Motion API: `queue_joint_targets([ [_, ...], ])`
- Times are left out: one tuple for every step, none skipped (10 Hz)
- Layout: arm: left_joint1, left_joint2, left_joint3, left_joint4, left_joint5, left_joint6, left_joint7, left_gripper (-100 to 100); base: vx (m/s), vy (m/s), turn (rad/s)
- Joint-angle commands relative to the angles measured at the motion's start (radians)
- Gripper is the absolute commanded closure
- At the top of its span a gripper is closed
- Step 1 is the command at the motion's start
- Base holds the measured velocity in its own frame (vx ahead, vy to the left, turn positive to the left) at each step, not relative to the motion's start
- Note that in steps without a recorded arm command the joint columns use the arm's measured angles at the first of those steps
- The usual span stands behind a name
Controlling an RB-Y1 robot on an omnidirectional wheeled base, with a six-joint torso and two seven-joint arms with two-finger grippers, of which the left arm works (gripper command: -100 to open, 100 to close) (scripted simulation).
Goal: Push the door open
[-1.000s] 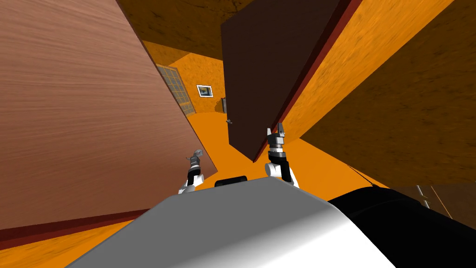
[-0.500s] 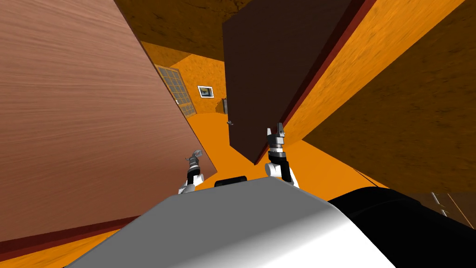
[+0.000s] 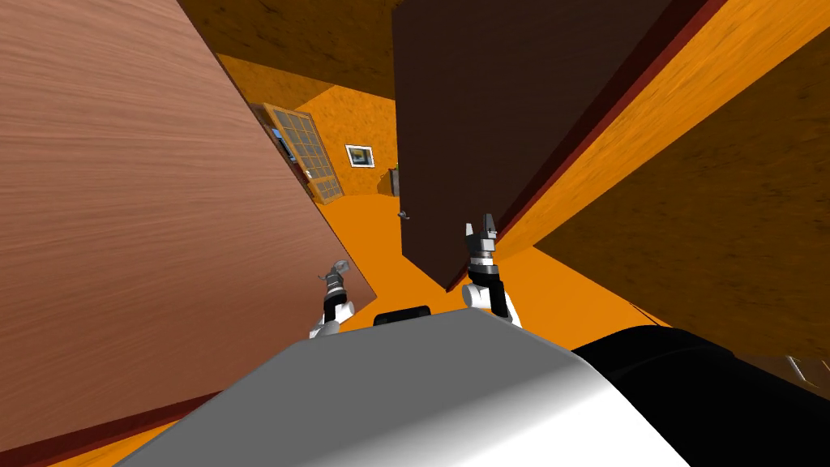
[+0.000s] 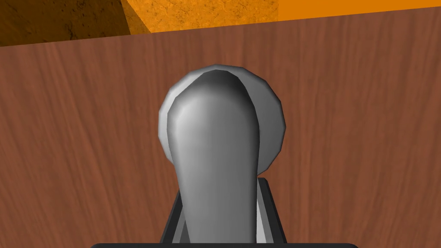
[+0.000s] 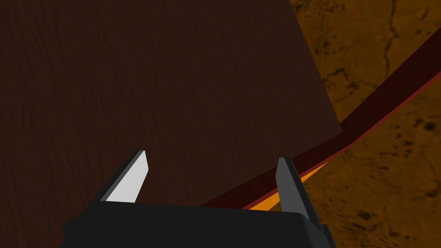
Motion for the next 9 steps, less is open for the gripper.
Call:
queue_joint_targets([
  [-0.024,0.028,0.016,0.049,0.009,-0.038,-0.006,100,0.037,0.016,-0.014],
  [-0.024,0.028,0.016,0.049,0.009,-0.038,-0.006,100,0.001,0.014,0.006],
  [-0.030,0.024,0.041,0.049,0.022,-0.040,-0.027,100,0.087,0.021,0.072],
  [-0.033,0.020,0.057,0.049,0.031,-0.042,-0.041,100,0.180,0.026,0.123],
  [-0.033,0.020,0.057,0.049,0.031,-0.042,-0.041,100,0.148,0.025,0.033],
  [-0.039,0.013,0.081,0.048,0.044,-0.044,-0.063,100,0.146,0.015,0.055],
  [-0.041,0.010,0.089,0.048,0.049,-0.045,-0.070,100,0.181,0.015,0.057],
  [-0.044,0.003,0.105,0.048,0.058,-0.047,-0.084,100,0.189,0.013,0.066],
  [-0.048,-0.004,0.121,0.048,0.066,-0.049,-0.097,100,0.187,0.020,0.104],
])
